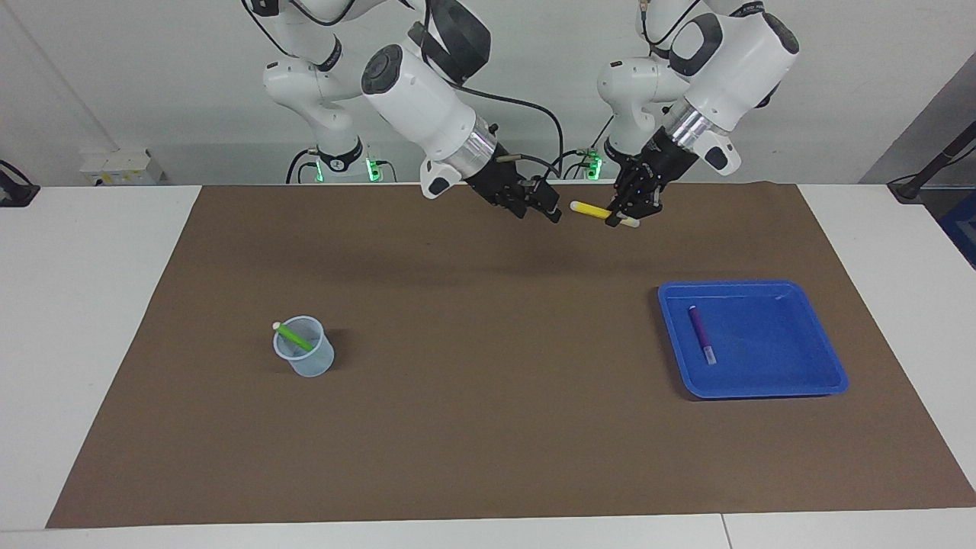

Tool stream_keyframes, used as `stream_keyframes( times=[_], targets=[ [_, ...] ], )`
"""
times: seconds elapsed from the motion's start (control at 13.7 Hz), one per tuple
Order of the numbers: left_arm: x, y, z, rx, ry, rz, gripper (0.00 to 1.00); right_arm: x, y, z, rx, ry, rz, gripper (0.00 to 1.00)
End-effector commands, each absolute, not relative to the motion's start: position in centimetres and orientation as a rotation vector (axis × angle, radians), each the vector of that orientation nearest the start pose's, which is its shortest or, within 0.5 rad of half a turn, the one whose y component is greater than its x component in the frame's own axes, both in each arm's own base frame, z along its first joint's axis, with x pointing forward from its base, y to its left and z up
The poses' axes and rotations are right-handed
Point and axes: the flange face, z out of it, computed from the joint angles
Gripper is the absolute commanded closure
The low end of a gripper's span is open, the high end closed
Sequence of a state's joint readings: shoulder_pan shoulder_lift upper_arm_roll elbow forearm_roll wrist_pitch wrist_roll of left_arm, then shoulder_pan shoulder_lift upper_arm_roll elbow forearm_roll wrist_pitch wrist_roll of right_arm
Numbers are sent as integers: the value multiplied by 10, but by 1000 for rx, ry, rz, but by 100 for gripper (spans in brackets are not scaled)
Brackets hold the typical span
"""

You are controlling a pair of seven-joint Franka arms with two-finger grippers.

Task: Right arm passes pens to left for tray arrangement
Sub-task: 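Open the right gripper and pull it back from the pen, then lower the yellow pen into the tray while the right gripper reaches the cup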

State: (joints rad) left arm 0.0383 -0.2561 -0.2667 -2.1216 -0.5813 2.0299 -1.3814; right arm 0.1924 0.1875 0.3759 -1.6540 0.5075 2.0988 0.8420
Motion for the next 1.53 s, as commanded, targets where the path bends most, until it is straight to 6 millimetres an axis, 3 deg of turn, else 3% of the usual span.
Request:
stream_keyframes(
  times=[0.0,0.15,0.44,0.58,0.73,0.87,1.09,1.24,1.46],
  targets=[
    [455,-136,519,-2890,-2073,352,100,546,317,534,-2676,277,78,0],
    [455,-136,514,-2923,-2026,342,100,556,292,529,-2784,-8,-10,0],
    [452,-132,485,-3096,-1761,250,100,580,231,521,-2880,-562,-139,0],
    [462,-122,468,-3173,-1626,185,100,590,205,519,-2913,-799,-180,0],
    [478,-98,446,-3207,-1389,85,100,600,175,514,-2919,-1039,-202,0],
    [493,-84,426,-3222,-1089,-34,100,609,135,500,-2895,-1175,-192,0],
    [519,-73,433,-3211,-889,-118,100,614,94,473,-2841,-1364,-229,0],
    [537,-66,427,-3175,-735,-148,100,614,72,454,-2829,-1430,-250,0],
    [558,-22,407,-3206,-510,-147,100,610,42,427,-2840,-1480,-243,0]
  ],
)
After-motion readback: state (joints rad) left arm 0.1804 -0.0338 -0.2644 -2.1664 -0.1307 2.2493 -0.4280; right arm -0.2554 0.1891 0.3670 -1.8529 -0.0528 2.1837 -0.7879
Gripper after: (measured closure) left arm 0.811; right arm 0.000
